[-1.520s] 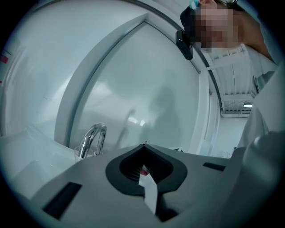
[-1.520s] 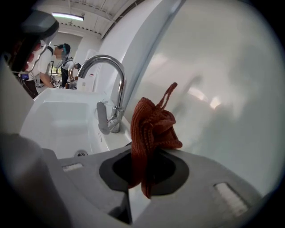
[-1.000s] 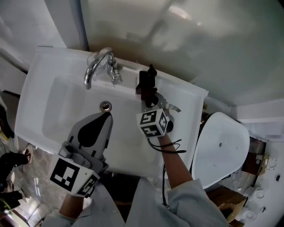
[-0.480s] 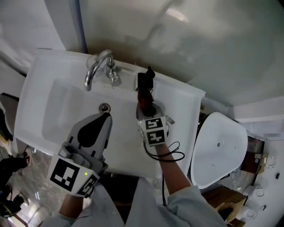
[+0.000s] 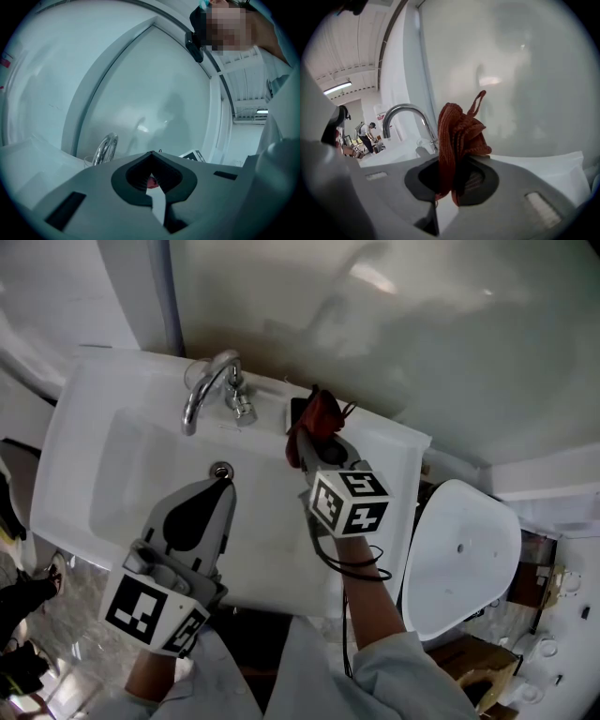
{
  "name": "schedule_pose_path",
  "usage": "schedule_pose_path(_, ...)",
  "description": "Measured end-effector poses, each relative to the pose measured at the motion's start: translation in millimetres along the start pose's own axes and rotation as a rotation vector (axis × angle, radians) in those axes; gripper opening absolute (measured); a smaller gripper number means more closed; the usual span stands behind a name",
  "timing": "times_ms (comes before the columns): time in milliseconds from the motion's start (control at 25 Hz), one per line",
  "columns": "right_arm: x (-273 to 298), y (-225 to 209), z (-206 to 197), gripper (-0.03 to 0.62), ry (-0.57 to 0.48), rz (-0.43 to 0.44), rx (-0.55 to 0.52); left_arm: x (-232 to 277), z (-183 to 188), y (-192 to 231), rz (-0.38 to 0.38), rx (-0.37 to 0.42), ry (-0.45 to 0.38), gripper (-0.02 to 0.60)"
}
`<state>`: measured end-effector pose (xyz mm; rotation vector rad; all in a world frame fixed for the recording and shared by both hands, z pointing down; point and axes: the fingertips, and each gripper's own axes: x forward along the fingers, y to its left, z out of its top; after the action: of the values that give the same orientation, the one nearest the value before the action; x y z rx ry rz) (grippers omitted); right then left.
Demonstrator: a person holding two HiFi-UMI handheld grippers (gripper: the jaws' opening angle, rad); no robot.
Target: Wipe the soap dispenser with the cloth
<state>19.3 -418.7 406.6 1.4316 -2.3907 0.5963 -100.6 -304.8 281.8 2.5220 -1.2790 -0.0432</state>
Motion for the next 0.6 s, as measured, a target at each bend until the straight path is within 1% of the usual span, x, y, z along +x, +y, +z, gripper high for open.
schedule_pose_path(120,5.2,-5.8,11.4,0.055,-0.009,-0.006,0.048,-3.3,0.0,2.4,0.008,-0.002,-0.004,-0.003)
schedule_pose_path(240,13.4,-7.6,14.2,0.055,-0.002,-0.009,0.068,-5.1,-0.2,5.2,0.011,-0.006,-0.005,-0.003)
schedule_pose_path(440,31.6,-1.1,3.7,0.055,0.041,0.021,0.087,-5.4,-2.8,8.7,0.016,-0.009,-0.002,-0.003)
schedule_pose_path(600,47.8,3.2,-16.0,0.055,0.1,0.031,0.078,-5.3,-4.0,11.4,0.02,-0.009,0.003,-0.003)
